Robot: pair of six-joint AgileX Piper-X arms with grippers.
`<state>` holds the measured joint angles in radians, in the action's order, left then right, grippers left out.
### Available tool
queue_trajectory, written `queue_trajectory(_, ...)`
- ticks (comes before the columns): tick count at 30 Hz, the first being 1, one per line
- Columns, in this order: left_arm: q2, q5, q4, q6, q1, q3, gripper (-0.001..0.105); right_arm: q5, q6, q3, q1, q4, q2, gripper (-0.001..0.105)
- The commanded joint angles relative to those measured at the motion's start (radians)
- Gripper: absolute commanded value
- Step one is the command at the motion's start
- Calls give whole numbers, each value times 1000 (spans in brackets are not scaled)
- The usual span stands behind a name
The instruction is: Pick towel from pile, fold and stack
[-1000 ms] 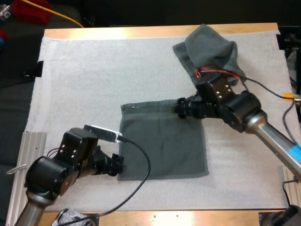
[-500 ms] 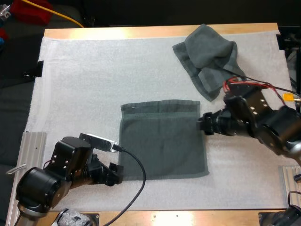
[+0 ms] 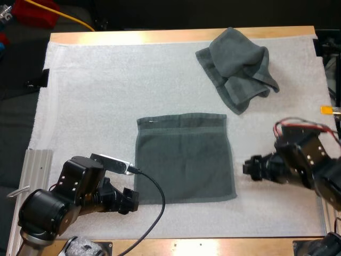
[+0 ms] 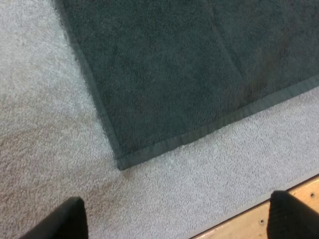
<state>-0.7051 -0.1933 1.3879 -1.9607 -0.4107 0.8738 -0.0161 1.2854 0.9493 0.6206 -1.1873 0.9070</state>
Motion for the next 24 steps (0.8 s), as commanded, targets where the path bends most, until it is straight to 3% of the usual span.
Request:
queue_trajectory(1,5,-5,11,-1,-5,3,70,-21,-14,-20,2,9,-19,67)
queue_trajectory(8,5,-3,27,-1,-5,3,70,-133,-80,-157,2,86,-55,67)
queue_trajectory(16,5,-3,30,-1,-5,3,70,-287,-239,-347,0,343,-55,67)
queue_trajectory(24,5,-3,30,-1,-5,3,70,-344,-409,-517,0,594,-52,67)
